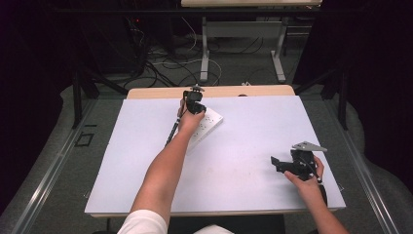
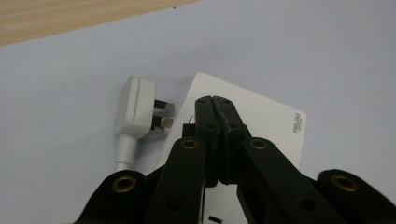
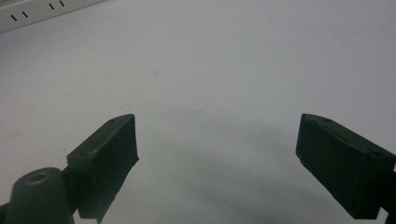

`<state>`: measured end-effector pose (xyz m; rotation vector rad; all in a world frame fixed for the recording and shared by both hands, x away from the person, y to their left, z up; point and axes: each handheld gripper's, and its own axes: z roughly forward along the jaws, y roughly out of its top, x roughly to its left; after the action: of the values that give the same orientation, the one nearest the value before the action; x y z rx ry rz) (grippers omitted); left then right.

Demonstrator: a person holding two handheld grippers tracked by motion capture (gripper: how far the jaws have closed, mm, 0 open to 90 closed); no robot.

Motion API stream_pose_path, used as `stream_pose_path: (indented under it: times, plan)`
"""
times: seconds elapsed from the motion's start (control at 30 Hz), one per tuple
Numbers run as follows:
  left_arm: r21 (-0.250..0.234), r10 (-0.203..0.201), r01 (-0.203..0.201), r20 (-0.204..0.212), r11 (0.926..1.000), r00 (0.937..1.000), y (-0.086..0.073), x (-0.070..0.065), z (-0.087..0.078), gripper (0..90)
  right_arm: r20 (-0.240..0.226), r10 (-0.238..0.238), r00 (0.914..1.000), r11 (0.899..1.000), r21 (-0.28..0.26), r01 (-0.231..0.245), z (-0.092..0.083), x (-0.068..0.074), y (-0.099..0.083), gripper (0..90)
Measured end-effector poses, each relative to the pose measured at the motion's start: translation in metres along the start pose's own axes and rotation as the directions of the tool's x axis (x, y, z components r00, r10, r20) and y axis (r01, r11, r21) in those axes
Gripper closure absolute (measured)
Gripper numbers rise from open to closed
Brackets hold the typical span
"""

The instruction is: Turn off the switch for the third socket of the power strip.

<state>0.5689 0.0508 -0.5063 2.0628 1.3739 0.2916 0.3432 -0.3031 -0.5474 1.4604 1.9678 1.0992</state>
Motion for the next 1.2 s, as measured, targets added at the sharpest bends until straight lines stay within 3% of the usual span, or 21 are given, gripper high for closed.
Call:
stream_pose_path:
  times: [0.27,0.63,0.7,0.93,1.07,1.1,1.2]
  plan:
    - [-0.02,-0.012,0.012,0.004,0.9997,0.9999,-0.002,0.003,-0.011,89.9,-0.006,0.0,1.0,1.0,0.003,0.0,0.001,-0.001,0.0,12.2]
    - [-0.032,0.0,0.001,0.05,0.9995,0.9987,-0.006,-0.003,-0.024,87.0,-0.023,0.008,0.9997,1.0,0.009,-0.007,0.005,-0.004,0.001,12.3]
    - [-0.024,0.016,-0.015,0.048,0.9996,0.9987,-0.007,-0.005,-0.025,85.6,-0.026,0.016,0.9995,1.0,0.011,-0.015,0.004,-0.004,0.001,12.3]
    - [-0.026,0.004,-0.002,0.079,0.9997,0.9968,-0.013,-0.01,-0.031,78.7,-0.024,0.03,0.9993,1.0,0.004,-0.03,0.004,-0.006,0.002,12.3]
    - [-0.027,0.017,-0.014,0.093,0.9995,0.9955,-0.016,-0.012,-0.037,73.6,-0.028,0.016,0.9995,1.0,0.005,-0.016,0.005,-0.006,0.002,12.3]
    - [-0.033,-0.002,0.005,0.101,0.9994,0.9949,-0.017,-0.013,-0.038,72.2,-0.027,0.017,0.9995,1.0,0.004,-0.017,0.005,-0.005,0.002,12.2]
    - [-0.028,-0.003,0.006,0.109,0.9996,0.994,-0.02,-0.015,-0.045,68.4,-0.021,0.024,0.9995,1.0,0.004,-0.023,0.004,-0.004,0.002,12.3]
